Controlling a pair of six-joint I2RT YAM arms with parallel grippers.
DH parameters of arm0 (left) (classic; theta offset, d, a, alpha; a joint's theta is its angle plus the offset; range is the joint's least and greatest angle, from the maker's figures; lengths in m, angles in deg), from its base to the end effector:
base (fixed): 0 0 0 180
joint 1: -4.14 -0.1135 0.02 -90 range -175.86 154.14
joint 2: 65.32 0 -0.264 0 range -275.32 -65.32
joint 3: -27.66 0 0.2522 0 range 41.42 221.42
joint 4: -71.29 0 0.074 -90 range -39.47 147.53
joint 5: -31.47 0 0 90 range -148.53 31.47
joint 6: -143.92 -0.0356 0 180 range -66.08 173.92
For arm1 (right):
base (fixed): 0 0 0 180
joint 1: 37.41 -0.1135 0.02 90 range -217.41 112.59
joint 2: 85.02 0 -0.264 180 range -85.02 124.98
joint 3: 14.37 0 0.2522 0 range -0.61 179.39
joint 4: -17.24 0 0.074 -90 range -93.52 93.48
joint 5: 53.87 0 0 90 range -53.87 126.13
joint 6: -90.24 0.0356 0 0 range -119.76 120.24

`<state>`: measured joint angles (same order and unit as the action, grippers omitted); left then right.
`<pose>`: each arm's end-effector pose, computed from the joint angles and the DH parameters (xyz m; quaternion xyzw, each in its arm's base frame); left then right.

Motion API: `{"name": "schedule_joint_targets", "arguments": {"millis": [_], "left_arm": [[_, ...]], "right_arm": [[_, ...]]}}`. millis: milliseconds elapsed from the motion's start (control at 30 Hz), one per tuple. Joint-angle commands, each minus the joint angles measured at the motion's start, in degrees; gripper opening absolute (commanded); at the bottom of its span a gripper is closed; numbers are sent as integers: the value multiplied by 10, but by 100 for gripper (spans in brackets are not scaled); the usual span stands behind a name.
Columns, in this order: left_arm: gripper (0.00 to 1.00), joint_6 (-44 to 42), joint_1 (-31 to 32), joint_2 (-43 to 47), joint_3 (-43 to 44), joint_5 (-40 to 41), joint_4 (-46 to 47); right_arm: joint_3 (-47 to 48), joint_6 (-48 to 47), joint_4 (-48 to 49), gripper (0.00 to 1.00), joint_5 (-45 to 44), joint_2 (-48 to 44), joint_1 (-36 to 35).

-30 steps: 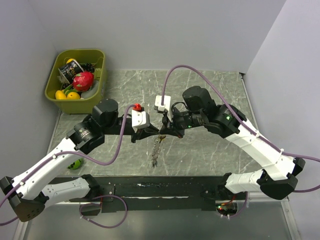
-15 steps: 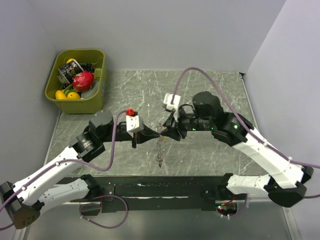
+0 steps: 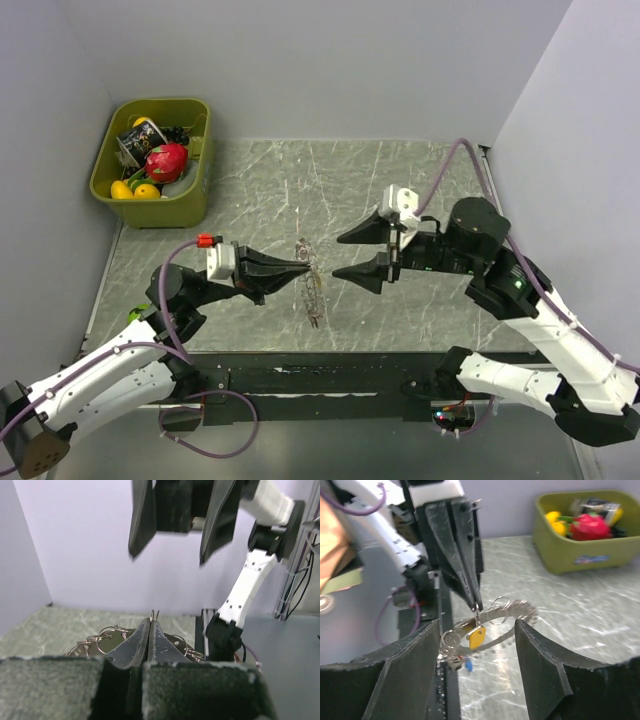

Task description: Put the keys on the keyring

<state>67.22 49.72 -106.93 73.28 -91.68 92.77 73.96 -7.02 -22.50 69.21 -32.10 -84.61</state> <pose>0.1036 -0.1335 0.3511 0.3739 0.4243 -0.5310 0.6310 0.1012 0.1379 0.4624 -0.4938 0.5365 0.4188 0.5413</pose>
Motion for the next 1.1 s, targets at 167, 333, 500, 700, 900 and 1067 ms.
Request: {"name": "schedule_joint_targets", "arguments": {"millis": [167, 333, 500, 700, 900, 1067], "left_arm": [[1, 60, 1, -15, 10, -12, 156], [1, 59, 1, -20, 18, -18, 149], [1, 57, 1, -18, 19, -16, 147], [1, 53, 1, -18, 23, -14, 142], [1, 61, 1, -19, 24, -18, 151], [1, 70, 1, -26, 29, -30, 155]], "right_arm": [[3, 26, 62, 66, 88, 46, -1], [11, 41, 67, 41, 100, 64, -2], [9, 46, 68, 15, 99, 65, -3], [18, 36, 46, 15, 96, 67, -2], [27, 26, 23, 19, 104, 76, -2], [36, 25, 14, 5, 109, 88, -2]]}}
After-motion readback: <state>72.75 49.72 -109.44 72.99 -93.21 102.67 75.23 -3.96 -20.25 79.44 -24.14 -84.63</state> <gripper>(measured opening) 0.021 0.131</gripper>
